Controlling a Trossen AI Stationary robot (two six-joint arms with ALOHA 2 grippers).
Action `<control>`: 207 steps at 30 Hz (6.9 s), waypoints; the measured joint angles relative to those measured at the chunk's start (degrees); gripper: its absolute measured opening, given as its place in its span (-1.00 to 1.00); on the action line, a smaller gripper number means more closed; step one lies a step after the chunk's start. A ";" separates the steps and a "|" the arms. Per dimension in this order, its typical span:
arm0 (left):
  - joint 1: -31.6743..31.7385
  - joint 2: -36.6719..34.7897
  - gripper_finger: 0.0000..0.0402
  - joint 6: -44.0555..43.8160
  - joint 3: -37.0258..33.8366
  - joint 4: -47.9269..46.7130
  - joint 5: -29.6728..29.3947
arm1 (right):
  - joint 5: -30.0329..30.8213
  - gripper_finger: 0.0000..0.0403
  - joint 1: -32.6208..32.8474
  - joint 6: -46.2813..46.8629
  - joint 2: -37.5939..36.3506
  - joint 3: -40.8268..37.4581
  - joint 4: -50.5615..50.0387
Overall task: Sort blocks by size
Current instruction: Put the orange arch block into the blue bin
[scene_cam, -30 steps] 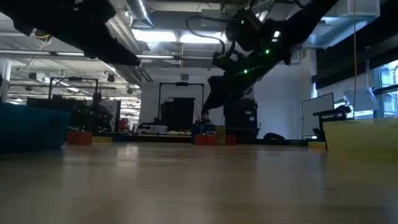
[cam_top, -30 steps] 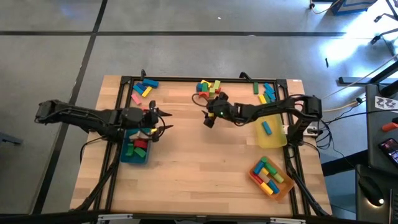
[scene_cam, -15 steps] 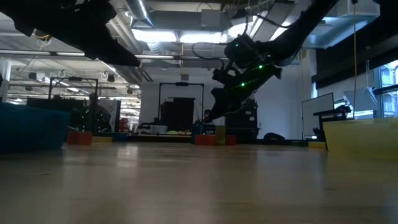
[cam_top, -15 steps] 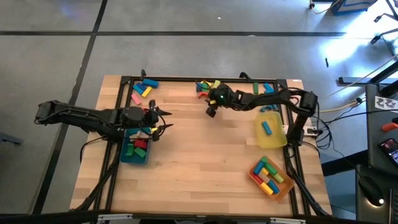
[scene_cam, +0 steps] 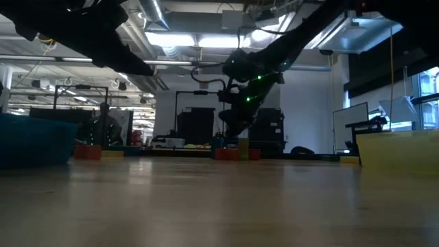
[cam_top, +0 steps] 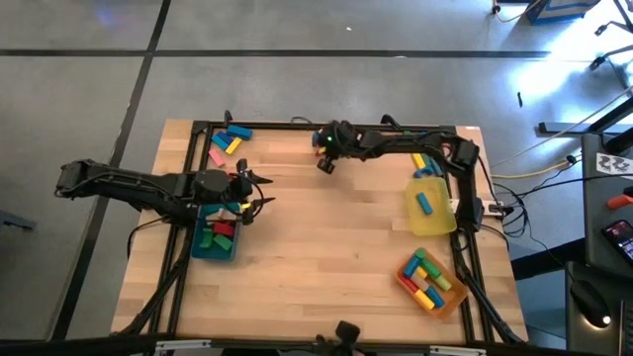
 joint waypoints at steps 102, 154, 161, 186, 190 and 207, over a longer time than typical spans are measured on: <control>-0.02 0.02 0.11 -0.70 -0.04 -1.36 -0.04 | -6.44 0.06 9.64 -2.44 4.63 0.69 -6.56; -3.30 -20.02 0.11 -3.25 0.35 -8.94 -0.07 | -13.36 -0.67 17.99 -3.25 5.46 10.57 5.73; -3.30 -24.22 0.11 -3.50 0.37 -8.94 -0.07 | -16.22 -0.67 19.86 -3.07 6.31 10.66 17.16; -3.19 -28.79 0.11 -2.12 0.39 -6.11 -0.44 | -24.55 -0.67 22.13 2.80 25.10 29.69 37.73; -3.17 -28.74 0.11 -2.14 0.39 -6.05 -0.44 | -24.58 -0.67 22.13 4.32 29.75 35.70 37.51; -3.17 -28.68 0.11 -1.99 0.39 -6.08 -0.44 | -22.28 -0.67 23.60 3.87 42.48 49.71 43.51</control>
